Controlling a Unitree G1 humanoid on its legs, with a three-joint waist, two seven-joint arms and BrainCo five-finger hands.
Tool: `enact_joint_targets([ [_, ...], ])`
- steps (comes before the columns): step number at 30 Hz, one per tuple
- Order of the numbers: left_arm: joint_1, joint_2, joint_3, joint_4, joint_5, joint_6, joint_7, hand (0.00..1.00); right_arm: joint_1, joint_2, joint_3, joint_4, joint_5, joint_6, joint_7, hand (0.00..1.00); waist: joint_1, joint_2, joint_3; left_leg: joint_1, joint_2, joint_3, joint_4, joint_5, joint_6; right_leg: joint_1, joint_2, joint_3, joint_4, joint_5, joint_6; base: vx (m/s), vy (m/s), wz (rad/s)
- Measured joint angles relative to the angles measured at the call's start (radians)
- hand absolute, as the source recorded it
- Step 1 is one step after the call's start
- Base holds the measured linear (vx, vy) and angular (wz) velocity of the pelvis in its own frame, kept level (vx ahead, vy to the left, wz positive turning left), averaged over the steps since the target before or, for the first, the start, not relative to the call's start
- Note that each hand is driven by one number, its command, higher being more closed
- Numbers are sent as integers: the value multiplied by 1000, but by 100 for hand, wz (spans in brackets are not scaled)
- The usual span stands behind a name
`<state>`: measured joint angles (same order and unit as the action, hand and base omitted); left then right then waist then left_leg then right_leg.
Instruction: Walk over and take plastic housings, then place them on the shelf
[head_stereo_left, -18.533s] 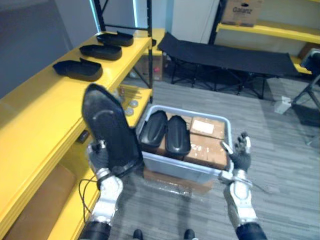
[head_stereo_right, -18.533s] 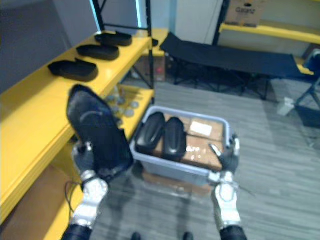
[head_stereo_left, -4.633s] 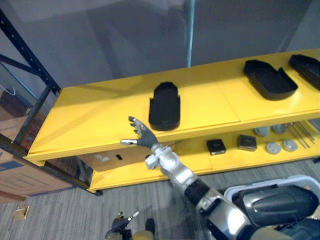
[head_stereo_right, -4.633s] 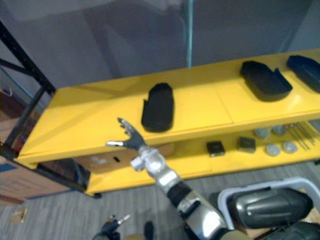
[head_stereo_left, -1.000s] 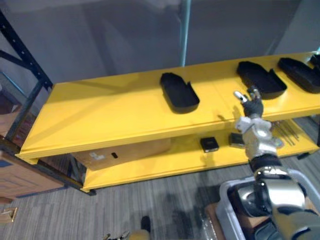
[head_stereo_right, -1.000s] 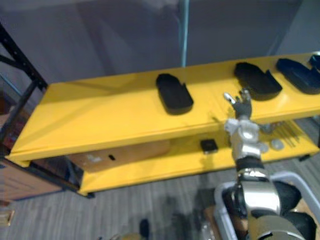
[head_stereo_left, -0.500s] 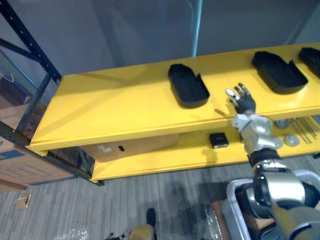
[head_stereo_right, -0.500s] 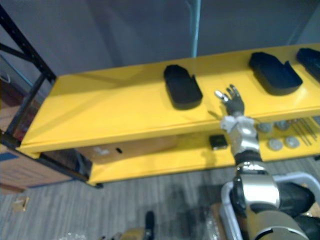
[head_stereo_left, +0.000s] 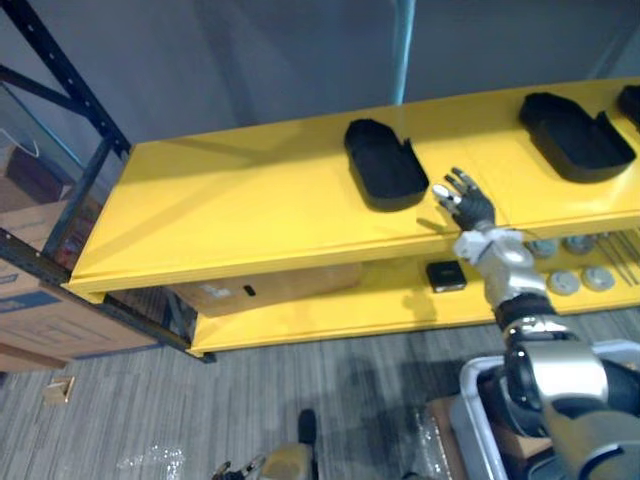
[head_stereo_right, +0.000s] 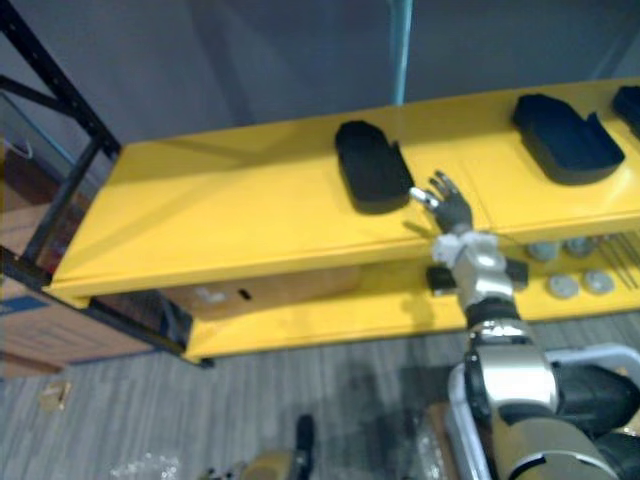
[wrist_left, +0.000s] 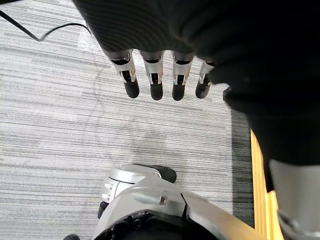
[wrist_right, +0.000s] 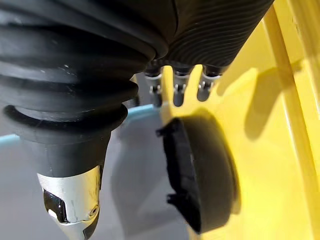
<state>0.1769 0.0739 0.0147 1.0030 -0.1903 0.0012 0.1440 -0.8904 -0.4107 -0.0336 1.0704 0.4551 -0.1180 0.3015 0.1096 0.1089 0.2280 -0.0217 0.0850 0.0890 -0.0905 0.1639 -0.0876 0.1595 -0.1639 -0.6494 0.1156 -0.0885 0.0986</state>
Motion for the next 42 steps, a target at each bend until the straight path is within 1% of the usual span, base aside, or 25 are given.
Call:
enact_joint_targets([
  [5,-9,-1,0,0,0,-1,0,0,-1,1,26,2,-20,7,26,0,0,4,18,0,1,0,0,0,0,0,-1,0,4,-2,-1,0,0,0],
  [16,-10,7,-24,1,-6,-16,0,0,-11,6,38,6,-21,6,30,0,2,4,20,-7,-1,-1,0,0,0,-20,-12,1,33,-17,0,0,0,0],
  [30,-18,8,-29,0,-6,-17,0,0,-17,6,38,6,-28,4,28,0,1,3,20,-11,2,-8,0,3,-5,-24,-13,-5,49,-27,-3,5,-4,1],
  [33,-18,8,-29,-1,-6,-17,0,0,-17,6,42,6,-39,-38,-4,0,0,2,21,-11,2,0,0,3,-6,-27,-15,-2,53,-27,-3,-2,3,-2],
  [34,-18,9,-29,-1,-6,-17,0,0,-17,6,43,4,-43,-66,-33,0,0,1,21,-12,2,2,0,3,-6,-30,-17,2,56,-27,-3,-5,9,-7],
  [36,-18,10,-29,-1,-6,-17,0,0,-16,6,43,-21,-49,-90,-71,0,0,0,22,-14,2,6,0,3,-6,-41,-20,13,62,-27,-3,-6,12,-11],
  [37,-18,10,-29,-1,-6,-17,0,0,-11,6,42,-50,-47,-110,-91,0,-3,-1,22,-13,2,10,0,3,-6,-44,-23,17,65,-27,-2,-6,8,-9],
  [38,-18,11,-29,-1,-6,-16,0,0,-7,5,42,-73,-45,-116,-96,0,-5,-1,22,-13,2,11,0,3,-6,-46,-24,18,66,-27,-2,-8,10,-8],
  [40,-19,15,-31,-4,-6,-16,0,0,29,5,43,-199,-38,-124,-104,0,-10,-6,24,-14,2,19,0,3,-6,-53,-27,26,70,-26,-1,-7,14,-8],
  [42,-19,22,-36,-11,-6,-15,-1,0,56,6,48,-239,-47,-125,-113,0,-10,-15,24,-13,2,24,0,3,-6,-54,-26,29,71,-26,-1,-8,9,-6],
])
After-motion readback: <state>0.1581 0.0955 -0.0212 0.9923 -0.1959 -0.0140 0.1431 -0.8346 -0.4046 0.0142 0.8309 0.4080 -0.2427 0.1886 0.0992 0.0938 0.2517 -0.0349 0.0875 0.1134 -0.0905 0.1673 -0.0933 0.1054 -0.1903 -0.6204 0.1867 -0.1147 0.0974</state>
